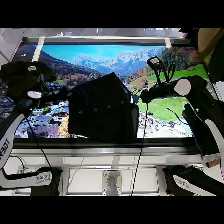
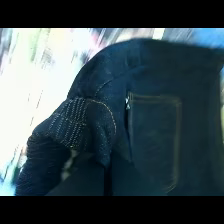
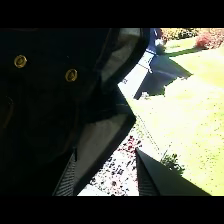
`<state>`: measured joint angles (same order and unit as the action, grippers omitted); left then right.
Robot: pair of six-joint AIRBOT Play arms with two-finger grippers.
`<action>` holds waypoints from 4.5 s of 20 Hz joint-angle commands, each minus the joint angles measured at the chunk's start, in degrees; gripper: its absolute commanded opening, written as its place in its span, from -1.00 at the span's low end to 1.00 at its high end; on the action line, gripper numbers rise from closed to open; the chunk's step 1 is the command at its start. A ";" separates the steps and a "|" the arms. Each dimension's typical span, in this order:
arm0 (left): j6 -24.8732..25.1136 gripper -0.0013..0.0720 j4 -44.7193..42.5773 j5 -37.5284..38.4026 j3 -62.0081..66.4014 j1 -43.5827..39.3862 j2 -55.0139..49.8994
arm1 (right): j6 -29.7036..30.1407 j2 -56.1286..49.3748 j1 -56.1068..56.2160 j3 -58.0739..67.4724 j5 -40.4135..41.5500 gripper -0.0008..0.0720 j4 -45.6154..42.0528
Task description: Fold the clothes and pants, and hang the long-sleeved shirts on hangers.
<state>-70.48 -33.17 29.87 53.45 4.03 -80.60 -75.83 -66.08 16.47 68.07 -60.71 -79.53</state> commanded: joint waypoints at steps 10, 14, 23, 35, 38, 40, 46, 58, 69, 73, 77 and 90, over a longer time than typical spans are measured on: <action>0.83 0.49 -9.60 18.62 12.39 8.94 -1.09 | -3.02 -3.17 -5.16 0.04 1.99 0.14 -3.74; 0.68 0.23 -20.39 43.52 6.88 21.75 5.09 | -0.44 -0.04 -13.68 -2.69 -8.02 0.14 2.62; 0.24 0.07 -8.13 24.98 -31.95 25.73 25.49 | 7.61 10.19 -16.41 -34.53 -2.03 0.14 34.82; 0.15 -0.31 -3.56 9.49 -32.61 8.57 22.03 | 9.46 10.14 -4.28 -35.30 8.55 0.14 35.32; 0.17 -0.85 -3.54 7.85 -32.61 8.57 22.03 | 8.81 10.14 -4.28 -35.30 7.56 0.14 35.32; 0.20 -0.92 -3.54 8.17 -32.61 8.57 22.08 | 7.48 10.14 -4.28 -35.36 3.72 0.14 33.81; 0.20 -0.92 -0.98 9.88 -32.61 8.57 22.05 | 1.38 7.63 -2.93 -39.19 2.78 0.66 39.19; 0.22 -0.92 -1.05 9.81 -32.63 8.57 22.03 | 9.49 -6.58 3.91 -37.57 7.82 0.64 54.16; 0.22 -0.92 -1.05 9.81 -32.63 8.57 22.03 | -0.46 -6.58 3.91 -37.57 14.69 0.51 46.14; 0.24 -0.92 -1.05 9.81 -32.63 8.57 22.03 | -1.70 -6.58 3.93 -37.57 16.11 0.51 46.23; 0.22 -0.92 -1.05 9.81 -32.63 8.57 22.03 | -1.53 -6.58 3.93 -37.57 15.50 0.32 46.53; 0.24 -0.92 -1.07 9.84 -32.63 8.57 22.03 | -1.66 -12.17 7.61 -33.16 15.30 0.02 47.56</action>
<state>-70.28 -34.20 39.70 20.84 12.60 -58.54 -77.41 -76.55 23.44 33.21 -45.87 -32.34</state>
